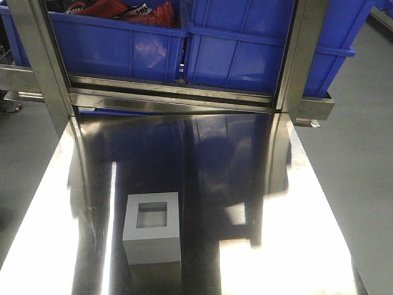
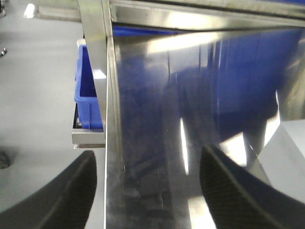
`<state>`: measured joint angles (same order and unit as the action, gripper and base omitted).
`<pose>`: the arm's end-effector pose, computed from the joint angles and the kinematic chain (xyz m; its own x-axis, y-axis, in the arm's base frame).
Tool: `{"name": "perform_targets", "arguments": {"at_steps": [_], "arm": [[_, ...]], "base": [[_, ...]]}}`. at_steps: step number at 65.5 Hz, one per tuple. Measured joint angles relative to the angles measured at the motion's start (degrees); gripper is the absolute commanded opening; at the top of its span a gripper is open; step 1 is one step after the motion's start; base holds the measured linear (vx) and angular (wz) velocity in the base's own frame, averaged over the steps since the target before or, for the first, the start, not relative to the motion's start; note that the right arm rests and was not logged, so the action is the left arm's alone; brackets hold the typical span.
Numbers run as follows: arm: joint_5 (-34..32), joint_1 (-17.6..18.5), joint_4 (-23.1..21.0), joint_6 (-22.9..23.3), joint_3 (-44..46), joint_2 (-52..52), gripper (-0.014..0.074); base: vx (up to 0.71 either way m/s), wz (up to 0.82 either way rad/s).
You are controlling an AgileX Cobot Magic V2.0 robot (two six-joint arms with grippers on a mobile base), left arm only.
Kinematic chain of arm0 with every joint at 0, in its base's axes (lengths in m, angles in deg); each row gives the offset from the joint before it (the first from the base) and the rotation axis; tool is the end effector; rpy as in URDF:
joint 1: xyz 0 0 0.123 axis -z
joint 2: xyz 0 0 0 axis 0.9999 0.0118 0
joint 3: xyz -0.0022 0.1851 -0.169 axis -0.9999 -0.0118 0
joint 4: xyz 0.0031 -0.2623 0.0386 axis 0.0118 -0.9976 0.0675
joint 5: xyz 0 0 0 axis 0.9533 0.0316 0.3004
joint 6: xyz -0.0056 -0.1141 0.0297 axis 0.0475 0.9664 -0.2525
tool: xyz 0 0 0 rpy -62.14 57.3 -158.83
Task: Sort gray base to blue bin
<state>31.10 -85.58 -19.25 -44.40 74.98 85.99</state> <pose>0.1880 -0.0135 0.2301 -0.4568 -0.0555 -0.8879 0.0355 0.9961 -0.0805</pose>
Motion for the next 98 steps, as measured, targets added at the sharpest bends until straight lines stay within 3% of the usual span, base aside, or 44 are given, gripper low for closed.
{"name": "perform_targets", "arguments": {"at_steps": [7, 16, 26, 36, 49, 56, 67, 84, 98], "arm": [[-0.4, 0.0, -0.6, 0.0, 0.0, 0.0, 0.0461], [-0.5, 0.0, -5.4, -0.4, 0.5, 0.3, 0.0460], [2.5, 0.0, -12.4, -5.8, 4.5, 4.0, 0.0454], [7.9, 0.0, -24.4, -16.0, 10.8, 10.2, 0.0454], [15.2, 0.0, -43.3, -33.8, 17.4, 19.6, 0.0454], [18.1, 0.2, -49.4, -39.8, 19.8, 24.9, 0.0454], [17.8, 3.6, -50.9, -41.6, 22.6, 30.6, 0.0454], [13.5, 14.3, -50.6, -41.4, 25.1, 39.8, 0.0454], [9.5, 16.2, -47.1, -35.9, 25.1, 44.4, 0.0454]], "base": [[0.00, 0.00], [0.00, 0.00], [0.00, 0.00], [0.00, 0.00], [0.00, 0.00], [0.00, 0.00], [0.00, 0.00], [0.00, 0.00], [0.00, 0.00]]}}
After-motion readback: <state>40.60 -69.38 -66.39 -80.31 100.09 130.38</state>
